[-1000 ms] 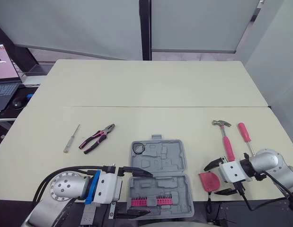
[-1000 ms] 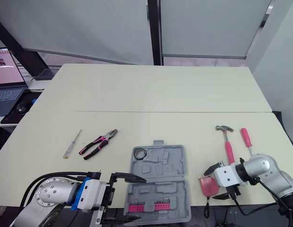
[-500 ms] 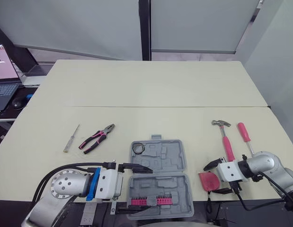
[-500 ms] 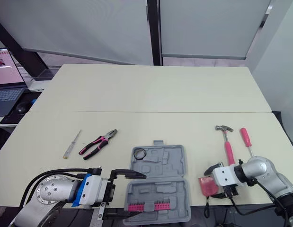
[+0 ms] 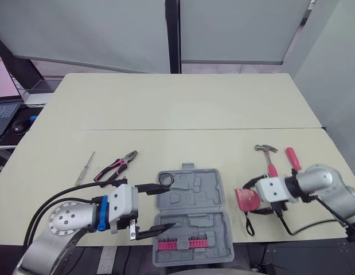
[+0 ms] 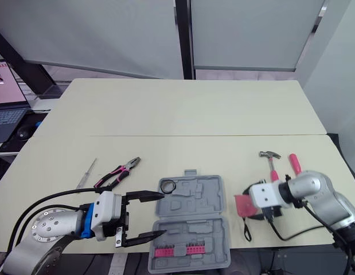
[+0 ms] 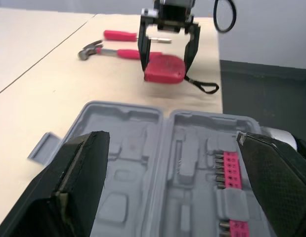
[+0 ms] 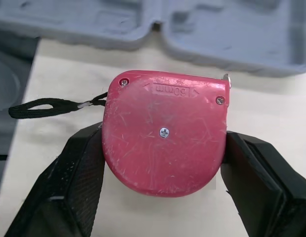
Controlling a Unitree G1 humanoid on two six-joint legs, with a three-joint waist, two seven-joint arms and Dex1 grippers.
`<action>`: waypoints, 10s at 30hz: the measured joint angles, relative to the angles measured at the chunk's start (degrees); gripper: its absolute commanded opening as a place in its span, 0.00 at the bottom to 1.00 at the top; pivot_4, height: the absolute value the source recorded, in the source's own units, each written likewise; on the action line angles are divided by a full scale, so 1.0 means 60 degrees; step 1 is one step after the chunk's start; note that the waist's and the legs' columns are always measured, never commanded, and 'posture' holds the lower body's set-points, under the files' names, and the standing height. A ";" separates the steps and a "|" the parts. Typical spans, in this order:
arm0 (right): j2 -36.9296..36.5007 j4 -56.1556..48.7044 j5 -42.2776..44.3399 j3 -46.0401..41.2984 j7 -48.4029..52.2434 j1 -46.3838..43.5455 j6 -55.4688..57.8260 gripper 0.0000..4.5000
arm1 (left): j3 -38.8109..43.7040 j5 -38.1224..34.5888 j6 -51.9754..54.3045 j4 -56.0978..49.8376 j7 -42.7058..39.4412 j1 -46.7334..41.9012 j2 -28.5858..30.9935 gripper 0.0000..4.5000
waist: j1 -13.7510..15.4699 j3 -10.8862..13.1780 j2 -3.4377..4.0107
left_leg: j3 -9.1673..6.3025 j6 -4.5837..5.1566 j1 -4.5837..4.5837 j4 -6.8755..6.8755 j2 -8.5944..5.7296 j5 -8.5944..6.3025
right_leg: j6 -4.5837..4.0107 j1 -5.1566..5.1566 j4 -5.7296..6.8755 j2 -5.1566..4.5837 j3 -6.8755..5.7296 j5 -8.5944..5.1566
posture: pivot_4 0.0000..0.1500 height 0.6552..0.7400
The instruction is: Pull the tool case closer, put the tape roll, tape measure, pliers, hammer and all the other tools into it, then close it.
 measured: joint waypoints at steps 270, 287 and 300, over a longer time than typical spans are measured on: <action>0.3301 -0.2452 0.0840 0.3371 -0.4255 -0.1528 0.6284 1.00 | -0.4150 0.3697 0.4791 0.1247 -0.1156 -0.6078 -0.0158 0.62 | 0.0003 0.0002 -0.0030 | -0.0020 -0.0002 -0.0066 -0.0004 0.0019 -0.0002 | -0.0016 -0.0058 0.0006 0.0042 -0.0010 0.0001 | 1.00 1.00; 0.3525 -0.2382 0.0780 0.3247 -0.4042 -0.1590 0.6572 0.41 | -0.4150 0.3675 0.4800 0.1173 -0.1027 -0.5983 -0.0148 0.62 | 0.0001 0.0002 -0.0030 | -0.0021 -0.0002 -0.0065 -0.0004 0.0019 -0.0002 | -0.0016 -0.0058 0.0006 0.0043 -0.0011 0.0001 | 1.00 1.00; 0.3416 -0.2440 0.0712 0.3185 -0.3844 -0.1606 0.6493 0.34 | -0.3899 0.3376 0.4332 0.1218 -0.1010 -0.5795 -0.0215 0.82 | 0.0004 0.0002 -0.0030 | -0.0022 -0.0002 -0.0066 -0.0004 0.0020 -0.0002 | -0.0016 -0.0058 0.0006 0.0042 -0.0012 0.0001 | 1.00 1.00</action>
